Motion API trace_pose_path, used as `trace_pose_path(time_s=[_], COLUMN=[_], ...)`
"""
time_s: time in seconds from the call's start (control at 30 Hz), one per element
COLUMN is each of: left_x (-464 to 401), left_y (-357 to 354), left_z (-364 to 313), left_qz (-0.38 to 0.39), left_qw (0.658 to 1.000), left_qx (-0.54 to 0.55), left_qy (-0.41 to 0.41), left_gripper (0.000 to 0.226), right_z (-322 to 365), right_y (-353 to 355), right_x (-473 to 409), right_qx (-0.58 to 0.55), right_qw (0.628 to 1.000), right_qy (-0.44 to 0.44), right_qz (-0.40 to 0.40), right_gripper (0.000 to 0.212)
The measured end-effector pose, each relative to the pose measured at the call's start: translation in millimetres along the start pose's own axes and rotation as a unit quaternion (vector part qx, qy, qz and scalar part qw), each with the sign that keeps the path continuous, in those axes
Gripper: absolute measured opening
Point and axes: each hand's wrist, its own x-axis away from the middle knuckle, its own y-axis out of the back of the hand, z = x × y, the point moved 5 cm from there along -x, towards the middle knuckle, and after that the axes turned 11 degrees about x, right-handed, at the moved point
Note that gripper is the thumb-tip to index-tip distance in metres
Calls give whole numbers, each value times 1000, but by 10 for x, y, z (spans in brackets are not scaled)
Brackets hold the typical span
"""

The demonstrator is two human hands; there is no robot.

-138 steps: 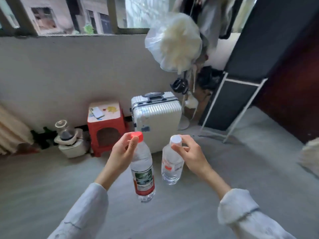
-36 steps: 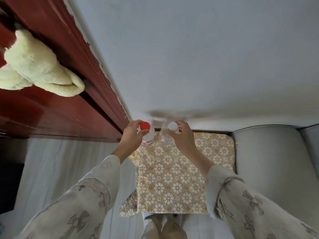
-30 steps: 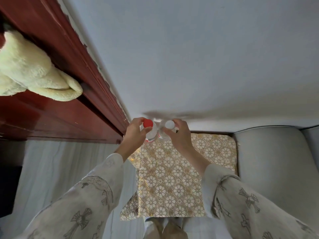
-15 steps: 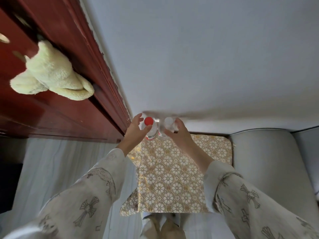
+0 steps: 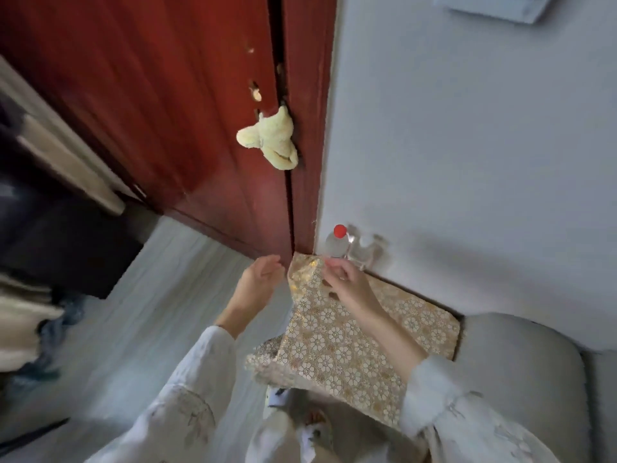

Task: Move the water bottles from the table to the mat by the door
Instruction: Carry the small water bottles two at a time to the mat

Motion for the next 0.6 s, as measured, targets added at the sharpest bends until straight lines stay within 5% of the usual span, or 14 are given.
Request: trace_pose_path(time_s=[0.3, 0.6], left_x=[1957, 5033], left_y=[1585, 2605], left_z=[60, 1022], left_qz=[-264, -521], left_qw=[961, 843], left_qx=[50, 131], left_qy=[-59, -18], left_gripper=[20, 13], right_z=[1376, 2001], right_y=[-1201, -3343], right_x=[1072, 3263], right_qx=[98, 118], right_qw=[958, 842], right_qy=[204, 333], right_qz=[178, 407], right_gripper=[28, 15])
